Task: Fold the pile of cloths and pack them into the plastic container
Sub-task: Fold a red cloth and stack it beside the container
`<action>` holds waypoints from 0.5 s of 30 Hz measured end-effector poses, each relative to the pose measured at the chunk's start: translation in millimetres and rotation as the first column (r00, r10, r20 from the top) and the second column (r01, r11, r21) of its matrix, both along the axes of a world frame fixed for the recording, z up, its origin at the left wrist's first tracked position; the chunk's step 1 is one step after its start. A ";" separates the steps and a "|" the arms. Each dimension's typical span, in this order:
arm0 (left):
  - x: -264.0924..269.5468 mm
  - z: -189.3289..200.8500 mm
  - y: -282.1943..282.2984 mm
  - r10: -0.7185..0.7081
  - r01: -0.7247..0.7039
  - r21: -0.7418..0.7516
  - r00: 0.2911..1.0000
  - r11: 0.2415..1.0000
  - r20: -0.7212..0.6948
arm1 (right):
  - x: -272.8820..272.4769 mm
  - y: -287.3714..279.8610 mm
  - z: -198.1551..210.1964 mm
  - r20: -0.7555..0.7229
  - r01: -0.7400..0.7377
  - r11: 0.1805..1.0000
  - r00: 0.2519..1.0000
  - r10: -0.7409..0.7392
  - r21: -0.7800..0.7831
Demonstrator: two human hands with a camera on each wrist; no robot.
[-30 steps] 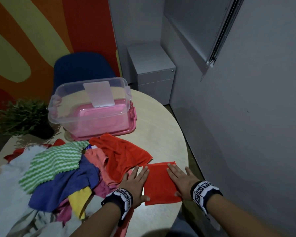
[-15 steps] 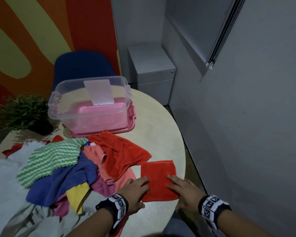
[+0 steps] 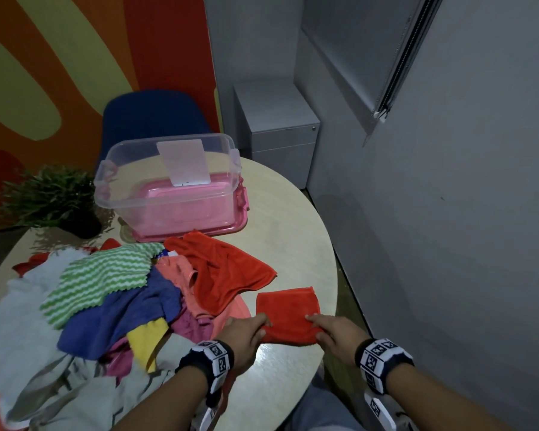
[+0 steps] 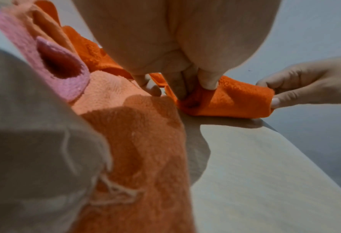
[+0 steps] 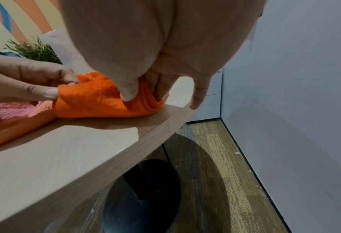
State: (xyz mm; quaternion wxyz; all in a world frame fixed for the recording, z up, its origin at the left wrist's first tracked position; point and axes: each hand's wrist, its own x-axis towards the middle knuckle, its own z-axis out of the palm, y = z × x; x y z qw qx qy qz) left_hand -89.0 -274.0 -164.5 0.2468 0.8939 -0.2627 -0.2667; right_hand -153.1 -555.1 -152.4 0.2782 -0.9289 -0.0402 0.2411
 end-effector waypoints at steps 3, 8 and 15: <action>5.0 3.2 -2.5 0.049 -0.049 0.000 0.999 0.999 -0.008 | 2.7 1.6 3.7 -0.005 0.047 0.999 0.999 -0.047 -0.013; 10.9 5.0 -7.6 0.124 -0.124 0.000 0.992 0.992 -0.034 | 11.2 4.8 5.6 0.025 0.078 0.994 0.997 -0.076 -0.074; 21.3 8.0 -18.7 0.246 -0.247 -0.022 0.968 0.969 -0.046 | 27.3 10.5 8.0 0.061 0.163 0.981 0.986 -0.157 -0.107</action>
